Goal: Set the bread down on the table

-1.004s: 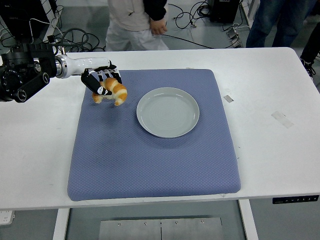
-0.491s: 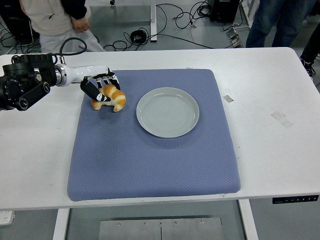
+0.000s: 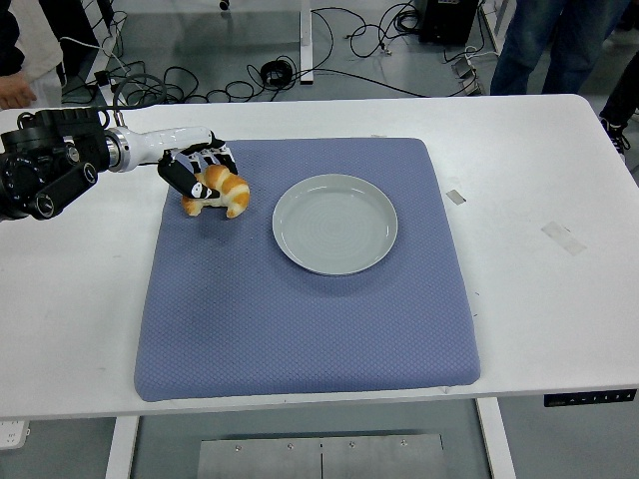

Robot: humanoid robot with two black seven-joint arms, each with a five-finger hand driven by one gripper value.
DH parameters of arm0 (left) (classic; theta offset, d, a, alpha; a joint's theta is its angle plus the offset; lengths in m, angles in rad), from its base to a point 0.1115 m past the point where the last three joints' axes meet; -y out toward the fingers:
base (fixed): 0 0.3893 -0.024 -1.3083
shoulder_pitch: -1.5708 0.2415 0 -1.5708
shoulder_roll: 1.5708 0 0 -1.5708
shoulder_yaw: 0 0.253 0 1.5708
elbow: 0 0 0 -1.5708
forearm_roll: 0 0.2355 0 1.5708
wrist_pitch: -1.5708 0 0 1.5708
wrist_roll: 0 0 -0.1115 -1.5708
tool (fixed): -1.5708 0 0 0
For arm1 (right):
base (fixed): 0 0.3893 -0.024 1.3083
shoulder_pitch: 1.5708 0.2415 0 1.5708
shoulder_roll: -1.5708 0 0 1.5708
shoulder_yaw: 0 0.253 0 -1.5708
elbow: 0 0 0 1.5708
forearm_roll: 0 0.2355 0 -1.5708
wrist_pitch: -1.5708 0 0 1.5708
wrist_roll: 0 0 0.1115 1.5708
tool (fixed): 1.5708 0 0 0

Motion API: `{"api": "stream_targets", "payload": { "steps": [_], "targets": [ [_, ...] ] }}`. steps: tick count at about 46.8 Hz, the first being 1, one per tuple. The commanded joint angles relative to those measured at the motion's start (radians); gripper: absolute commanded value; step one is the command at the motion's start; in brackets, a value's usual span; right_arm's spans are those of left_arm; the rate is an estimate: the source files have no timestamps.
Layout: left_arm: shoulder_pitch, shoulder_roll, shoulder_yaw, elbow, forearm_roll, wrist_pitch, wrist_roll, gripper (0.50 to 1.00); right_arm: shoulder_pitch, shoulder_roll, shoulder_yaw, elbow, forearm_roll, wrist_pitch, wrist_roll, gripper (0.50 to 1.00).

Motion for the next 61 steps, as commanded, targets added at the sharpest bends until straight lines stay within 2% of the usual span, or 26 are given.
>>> {"api": "stream_targets", "payload": {
  "steps": [1, 7, 18, 21, 25, 28, 35, 41, 48, 53, 61],
  "targets": [
    [0.002, 0.000, 0.001, 0.000, -0.001, -0.002, 0.000, 0.500, 0.000, 0.000, 0.000, 0.000, 0.000, 0.000, 0.000, 1.000],
    [0.009, -0.003, 0.001, 0.001, -0.001, -0.002, 0.002, 0.554, 0.000, 0.000, 0.000, 0.000, 0.000, 0.000, 0.000, 1.000],
    [0.020, -0.005, 0.002, 0.001, -0.001, -0.002, 0.002, 0.558, 0.000, 0.000, 0.000, 0.000, 0.000, 0.000, 0.000, 1.000],
    [0.020, -0.003, 0.001, 0.001, -0.002, -0.003, 0.002, 0.598, 0.000, 0.000, 0.000, 0.000, 0.000, 0.000, 0.000, 1.000],
    [0.014, -0.002, -0.002, 0.000, -0.013, -0.011, 0.002, 0.719, 0.000, 0.000, 0.000, 0.000, 0.000, 0.000, 0.000, 1.000],
    [0.009, 0.000, -0.002, 0.000, -0.034, -0.020, 0.002, 0.764, 0.000, 0.000, 0.000, 0.000, 0.000, 0.000, 0.000, 1.000],
    [-0.003, 0.012, -0.002, -0.002, -0.079, -0.098, 0.002, 0.808, 0.000, 0.000, 0.000, 0.000, 0.000, 0.000, 0.000, 1.000],
    [-0.017, 0.023, -0.002, -0.003, -0.082, -0.156, 0.002, 0.822, 0.000, 0.000, 0.000, 0.000, 0.000, 0.000, 0.000, 1.000],
    [-0.020, 0.029, -0.005, -0.003, -0.085, -0.166, 0.002, 0.878, 0.000, 0.000, 0.000, 0.000, 0.000, 0.000, 0.000, 1.000],
    [-0.029, 0.029, -0.036, -0.002, -0.122, -0.167, 0.002, 0.969, 0.000, 0.000, 0.000, 0.000, 0.000, 0.000, 0.000, 1.000],
    [-0.048, 0.043, -0.091, 0.000, -0.205, -0.163, 0.002, 0.974, 0.000, 0.000, 0.000, 0.000, 0.000, 0.000, 0.000, 1.000]
  ]
}}
